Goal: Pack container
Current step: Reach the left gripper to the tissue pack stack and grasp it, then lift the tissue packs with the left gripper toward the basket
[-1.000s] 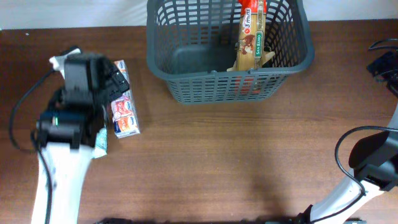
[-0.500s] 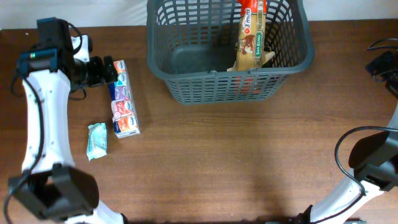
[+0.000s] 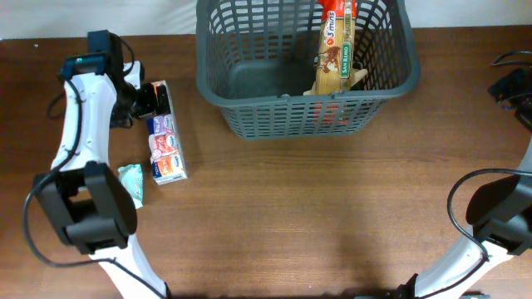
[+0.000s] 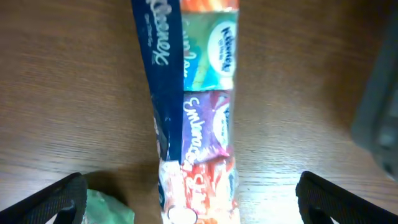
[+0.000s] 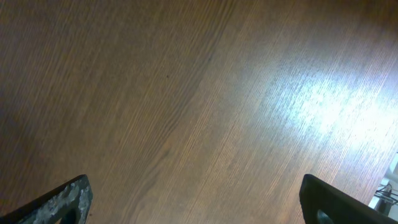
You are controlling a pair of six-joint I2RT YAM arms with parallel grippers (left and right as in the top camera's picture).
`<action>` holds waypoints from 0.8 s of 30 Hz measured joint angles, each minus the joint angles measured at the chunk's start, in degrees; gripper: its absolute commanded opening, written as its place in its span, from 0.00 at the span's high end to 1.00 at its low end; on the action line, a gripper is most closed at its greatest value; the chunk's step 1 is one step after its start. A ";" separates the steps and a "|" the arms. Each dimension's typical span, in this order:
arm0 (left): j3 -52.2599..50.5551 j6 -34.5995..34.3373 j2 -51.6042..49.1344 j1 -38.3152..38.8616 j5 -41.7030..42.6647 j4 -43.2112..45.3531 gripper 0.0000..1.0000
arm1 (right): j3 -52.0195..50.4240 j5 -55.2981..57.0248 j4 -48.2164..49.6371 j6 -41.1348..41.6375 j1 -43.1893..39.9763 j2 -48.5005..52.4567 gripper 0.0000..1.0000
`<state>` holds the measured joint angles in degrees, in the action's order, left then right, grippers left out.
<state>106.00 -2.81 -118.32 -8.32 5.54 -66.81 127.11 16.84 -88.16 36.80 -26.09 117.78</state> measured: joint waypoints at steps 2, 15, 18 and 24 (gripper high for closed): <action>0.00 -0.22 -2.01 0.50 -0.20 0.02 0.01 | 0.00 0.00 0.00 0.00 0.00 0.00 0.01; 0.02 -3.28 -13.27 2.21 -0.44 -0.02 0.01 | 0.00 0.00 0.00 0.02 0.00 0.00 0.01; 0.09 -3.32 -14.58 2.21 -0.83 -0.83 0.01 | 0.00 0.00 -0.02 0.02 0.00 0.00 0.01; 0.20 -3.76 -14.78 2.21 -1.79 -0.92 0.57 | 0.00 -0.02 0.00 0.02 0.00 0.00 0.01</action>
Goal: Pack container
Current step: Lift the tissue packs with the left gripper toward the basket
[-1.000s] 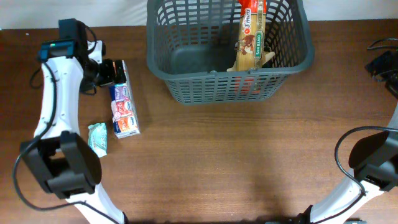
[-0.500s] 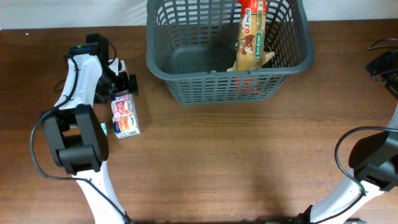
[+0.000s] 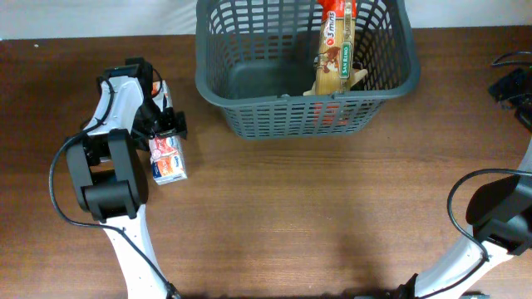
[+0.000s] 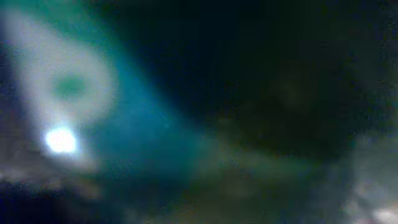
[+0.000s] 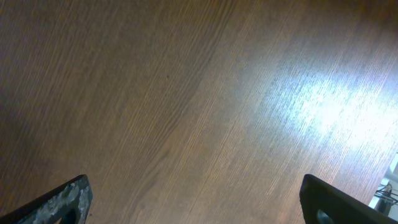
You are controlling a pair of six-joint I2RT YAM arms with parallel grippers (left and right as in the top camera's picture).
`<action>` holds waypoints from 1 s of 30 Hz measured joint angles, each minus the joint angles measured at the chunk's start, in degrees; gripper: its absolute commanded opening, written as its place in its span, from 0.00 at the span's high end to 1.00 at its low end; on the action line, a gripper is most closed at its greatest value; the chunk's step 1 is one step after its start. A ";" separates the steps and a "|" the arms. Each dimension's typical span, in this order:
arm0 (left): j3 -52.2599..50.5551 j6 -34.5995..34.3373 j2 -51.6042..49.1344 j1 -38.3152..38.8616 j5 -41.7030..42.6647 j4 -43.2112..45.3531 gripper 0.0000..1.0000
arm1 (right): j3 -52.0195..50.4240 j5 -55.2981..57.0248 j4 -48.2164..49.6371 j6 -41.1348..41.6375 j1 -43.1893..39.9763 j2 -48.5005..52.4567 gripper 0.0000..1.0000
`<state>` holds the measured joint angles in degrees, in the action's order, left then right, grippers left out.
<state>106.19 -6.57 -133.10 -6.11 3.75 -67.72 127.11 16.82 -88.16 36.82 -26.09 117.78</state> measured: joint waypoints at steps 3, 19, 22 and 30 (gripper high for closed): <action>0.04 -0.13 -0.02 0.00 -0.81 -0.04 0.98 | 0.00 0.02 0.00 0.00 0.00 0.00 0.01; 30.08 -2.10 -3.93 -0.37 -4.09 -13.99 0.98 | 0.00 -0.07 -0.02 -0.04 0.02 0.00 0.01; 45.79 -4.31 -4.04 -1.05 -3.78 -15.50 0.98 | 0.00 -0.04 0.00 -0.02 0.00 0.00 0.01; 72.35 -6.78 0.70 3.08 0.37 -15.21 0.98 | 0.00 -0.20 0.00 -0.02 0.00 0.00 0.01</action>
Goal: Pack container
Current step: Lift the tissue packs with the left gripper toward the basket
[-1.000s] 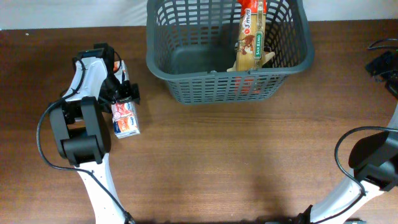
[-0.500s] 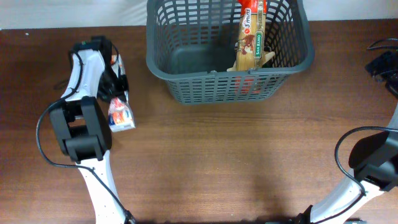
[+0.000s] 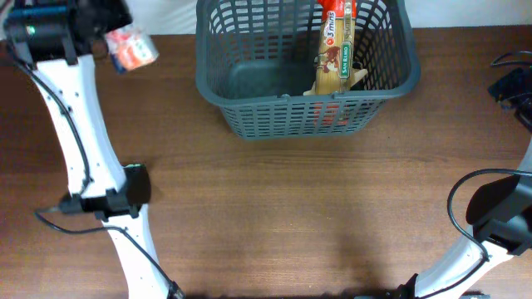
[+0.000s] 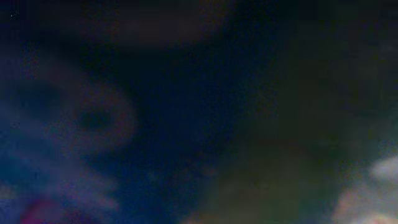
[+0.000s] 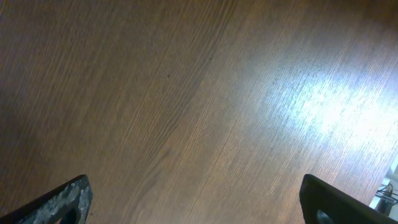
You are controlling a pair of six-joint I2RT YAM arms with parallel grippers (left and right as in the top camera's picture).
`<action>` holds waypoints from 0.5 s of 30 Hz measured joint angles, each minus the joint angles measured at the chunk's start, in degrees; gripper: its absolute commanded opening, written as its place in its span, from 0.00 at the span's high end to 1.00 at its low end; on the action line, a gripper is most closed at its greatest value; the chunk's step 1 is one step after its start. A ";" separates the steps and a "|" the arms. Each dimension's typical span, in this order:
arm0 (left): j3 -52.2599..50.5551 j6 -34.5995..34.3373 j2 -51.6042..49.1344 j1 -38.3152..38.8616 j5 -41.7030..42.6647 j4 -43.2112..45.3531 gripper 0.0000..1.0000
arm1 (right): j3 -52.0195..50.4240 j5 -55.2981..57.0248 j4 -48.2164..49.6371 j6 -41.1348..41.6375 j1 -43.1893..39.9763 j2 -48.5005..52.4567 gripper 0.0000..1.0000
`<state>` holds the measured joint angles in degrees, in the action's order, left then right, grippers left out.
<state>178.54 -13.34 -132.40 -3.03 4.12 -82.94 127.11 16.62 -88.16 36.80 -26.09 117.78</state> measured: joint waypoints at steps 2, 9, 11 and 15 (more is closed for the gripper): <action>0.35 0.00 1.84 4.39 -0.04 0.85 0.98 | 0.00 0.00 0.00 0.00 0.00 0.00 0.01; 0.04 0.20 2.49 21.27 -2.73 5.31 0.98 | 0.00 0.00 0.00 0.00 0.00 0.00 0.01; -0.04 0.98 2.49 24.90 -5.88 6.82 0.98 | 0.00 0.00 0.00 0.02 0.00 0.00 0.01; -0.04 3.43 2.49 29.81 -10.88 8.26 0.98 | 0.00 0.00 0.00 -0.02 0.00 0.00 0.01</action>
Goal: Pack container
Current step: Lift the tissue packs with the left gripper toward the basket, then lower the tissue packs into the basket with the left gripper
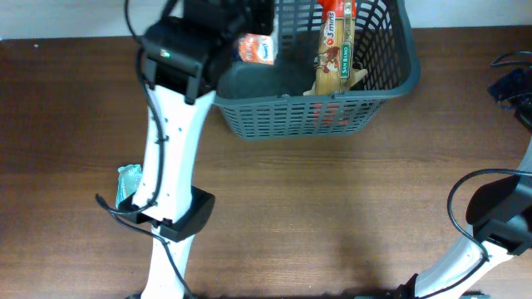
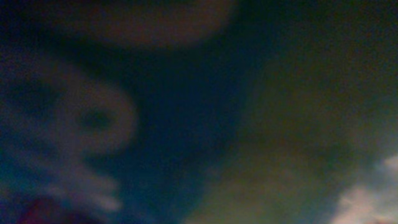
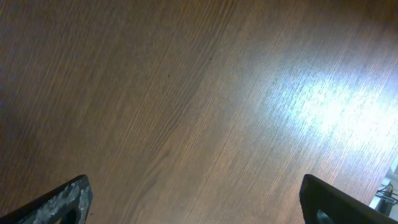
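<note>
My left gripper (image 1: 243, 31) is raised over the left rim of the grey basket (image 1: 291, 98), shut on a long Kleenex tissue multipack (image 1: 256, 48); its orange and white end shows. The left wrist view is a dark blur, filled by the pack (image 2: 93, 124). A tall biscuit packet (image 1: 337, 46) leans inside the basket at the right, and something red (image 1: 332, 116) shows through the front wall. My right gripper (image 3: 199, 199) is open over bare wood, fingers (image 3: 68, 196) wide apart with nothing between them.
A small green packet (image 1: 129, 181) lies on the table at the left, beside my left arm's base. The right arm (image 1: 499, 216) curves along the right edge, with dark cables (image 1: 509, 83) near the far right corner.
My left gripper, still holding the tissue pack, has gone from the table's far left corner to over the basket's left rim. The right arm has not moved.
My left gripper stood open above the tissue pack lying at the table's left. Then it was down on the pack. Then it held the pack raised at the far left, and now holds it over the basket. The right gripper stayed open throughout.
</note>
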You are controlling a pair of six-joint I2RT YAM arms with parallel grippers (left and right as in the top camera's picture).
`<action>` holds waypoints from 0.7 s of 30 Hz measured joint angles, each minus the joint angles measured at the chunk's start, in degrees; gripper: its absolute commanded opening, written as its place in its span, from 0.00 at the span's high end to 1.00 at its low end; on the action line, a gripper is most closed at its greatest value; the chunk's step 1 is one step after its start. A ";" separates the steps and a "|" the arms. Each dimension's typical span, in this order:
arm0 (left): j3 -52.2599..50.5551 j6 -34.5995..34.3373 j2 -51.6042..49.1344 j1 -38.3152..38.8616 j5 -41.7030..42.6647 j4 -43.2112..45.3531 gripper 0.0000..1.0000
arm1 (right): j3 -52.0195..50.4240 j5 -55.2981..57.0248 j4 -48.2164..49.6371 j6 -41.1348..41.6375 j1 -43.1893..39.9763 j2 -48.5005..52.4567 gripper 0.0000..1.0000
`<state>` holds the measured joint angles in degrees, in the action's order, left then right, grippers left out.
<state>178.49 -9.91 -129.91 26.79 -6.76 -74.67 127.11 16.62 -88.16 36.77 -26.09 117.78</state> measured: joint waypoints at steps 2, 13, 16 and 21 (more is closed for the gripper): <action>-0.31 1.14 0.00 1.22 -1.42 0.15 0.98 | 0.00 -0.02 0.00 0.00 0.00 0.00 0.01; -15.41 2.67 -0.81 0.09 -4.24 8.07 0.95 | 0.00 -0.02 0.02 0.02 0.00 0.00 0.01; -21.05 2.82 -1.55 -0.52 -4.24 11.13 0.94 | 0.00 -0.02 0.00 0.00 0.00 0.00 0.01; -27.34 2.75 -4.66 -1.07 -4.24 12.57 0.94 | 0.00 0.00 0.00 0.02 0.00 0.00 0.01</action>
<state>151.15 -7.16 -134.56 25.71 -11.00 -62.11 127.11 16.62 -88.16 36.80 -26.09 117.78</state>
